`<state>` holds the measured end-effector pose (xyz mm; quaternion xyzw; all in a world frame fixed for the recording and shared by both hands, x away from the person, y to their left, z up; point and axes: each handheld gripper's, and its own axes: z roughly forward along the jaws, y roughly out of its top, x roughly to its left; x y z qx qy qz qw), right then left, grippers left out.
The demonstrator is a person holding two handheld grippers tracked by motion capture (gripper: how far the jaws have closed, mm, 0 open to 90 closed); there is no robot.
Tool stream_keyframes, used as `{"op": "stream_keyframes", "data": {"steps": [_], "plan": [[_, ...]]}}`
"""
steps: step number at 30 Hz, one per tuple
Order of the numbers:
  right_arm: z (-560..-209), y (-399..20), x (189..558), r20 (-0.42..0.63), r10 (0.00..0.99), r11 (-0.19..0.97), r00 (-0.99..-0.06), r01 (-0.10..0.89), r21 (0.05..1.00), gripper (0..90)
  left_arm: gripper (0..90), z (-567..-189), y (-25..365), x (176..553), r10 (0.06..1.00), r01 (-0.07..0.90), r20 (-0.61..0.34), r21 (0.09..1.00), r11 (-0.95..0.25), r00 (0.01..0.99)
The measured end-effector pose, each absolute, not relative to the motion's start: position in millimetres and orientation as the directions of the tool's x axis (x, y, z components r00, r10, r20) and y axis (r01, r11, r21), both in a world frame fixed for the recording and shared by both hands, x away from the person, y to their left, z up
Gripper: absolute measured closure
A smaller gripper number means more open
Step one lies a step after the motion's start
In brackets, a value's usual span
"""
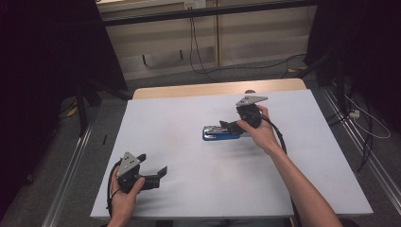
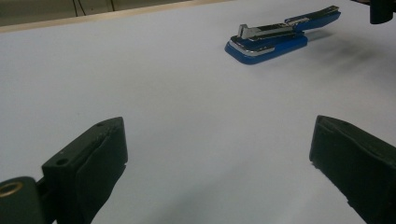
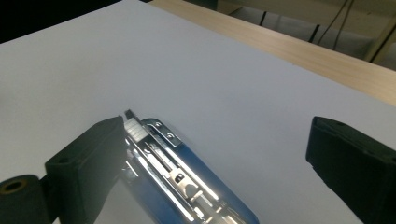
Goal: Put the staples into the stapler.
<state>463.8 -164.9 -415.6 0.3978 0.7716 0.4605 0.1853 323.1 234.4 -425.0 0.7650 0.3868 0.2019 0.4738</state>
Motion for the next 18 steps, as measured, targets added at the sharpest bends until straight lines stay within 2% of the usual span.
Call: {"op": "stream_keyframes", "data": {"steps": [18], "plan": [[-416.3, -188.7, 432.7, 0.068, 0.837, 0.198, -0.542, 0.416, 0.888, 4.9, 4.4, -425.8, 232.9, 324.6, 0.782, 0.401, -0.055, 0.879, -0.257, 0.621]]}}
